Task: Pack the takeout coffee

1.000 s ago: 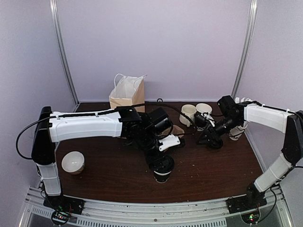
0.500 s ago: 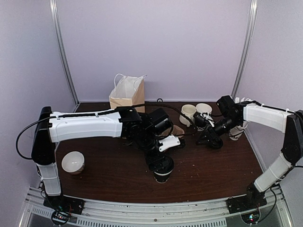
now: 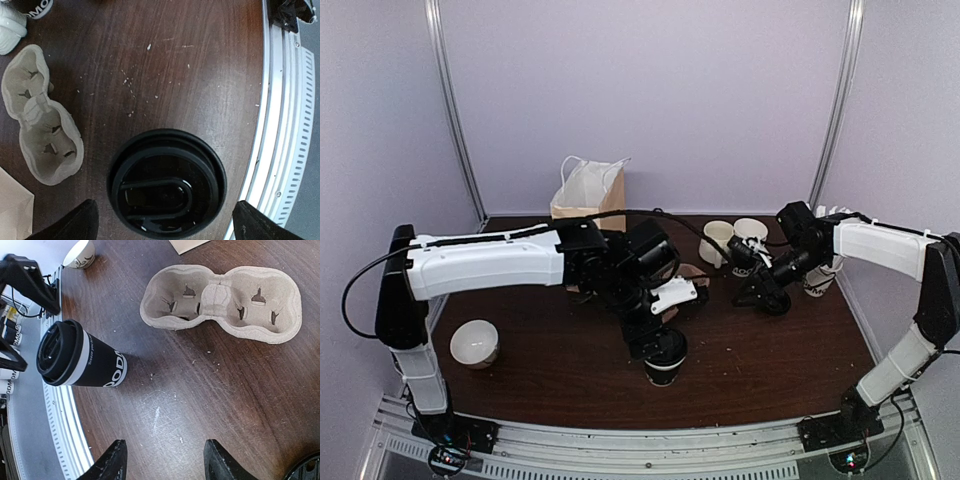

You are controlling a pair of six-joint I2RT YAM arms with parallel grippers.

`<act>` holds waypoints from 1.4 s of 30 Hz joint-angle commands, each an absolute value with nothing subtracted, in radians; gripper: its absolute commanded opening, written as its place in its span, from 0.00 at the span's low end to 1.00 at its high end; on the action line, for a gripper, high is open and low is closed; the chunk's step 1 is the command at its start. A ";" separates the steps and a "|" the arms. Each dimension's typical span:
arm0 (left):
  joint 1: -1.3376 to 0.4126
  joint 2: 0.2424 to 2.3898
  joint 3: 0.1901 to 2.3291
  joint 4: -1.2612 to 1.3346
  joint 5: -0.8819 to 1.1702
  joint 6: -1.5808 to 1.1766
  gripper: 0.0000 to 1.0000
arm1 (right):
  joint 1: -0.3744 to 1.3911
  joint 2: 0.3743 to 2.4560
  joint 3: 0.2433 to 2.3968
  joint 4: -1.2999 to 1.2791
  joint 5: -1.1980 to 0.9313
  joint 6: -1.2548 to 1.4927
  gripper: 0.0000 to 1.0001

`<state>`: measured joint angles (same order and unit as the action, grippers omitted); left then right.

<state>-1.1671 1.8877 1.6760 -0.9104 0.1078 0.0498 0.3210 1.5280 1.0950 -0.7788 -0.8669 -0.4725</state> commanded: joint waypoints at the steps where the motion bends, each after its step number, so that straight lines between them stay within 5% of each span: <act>1: -1.172 1.746 1.656 -0.827 0.105 0.067 0.97 | 0.328 1.507 1.124 -0.779 -0.911 -0.426 0.56; 9: -1.048 1.668 1.570 -0.739 -0.020 -0.249 0.91 | 0.356 1.428 1.145 -0.751 -0.941 -0.202 0.54; 20: -0.992 1.632 1.319 -0.428 0.254 -0.531 0.89 | 0.573 1.502 1.068 -0.844 -1.079 -0.083 0.50; 42: -1.015 1.679 1.250 -0.416 0.235 -0.522 0.83 | 0.676 1.738 1.220 -0.919 -1.091 -0.107 0.57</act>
<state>-1.0119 1.6627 1.2667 -0.4431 0.2405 -0.5327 0.6636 1.7237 1.1946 -0.8783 -1.0821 -0.0834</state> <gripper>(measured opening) 0.837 0.565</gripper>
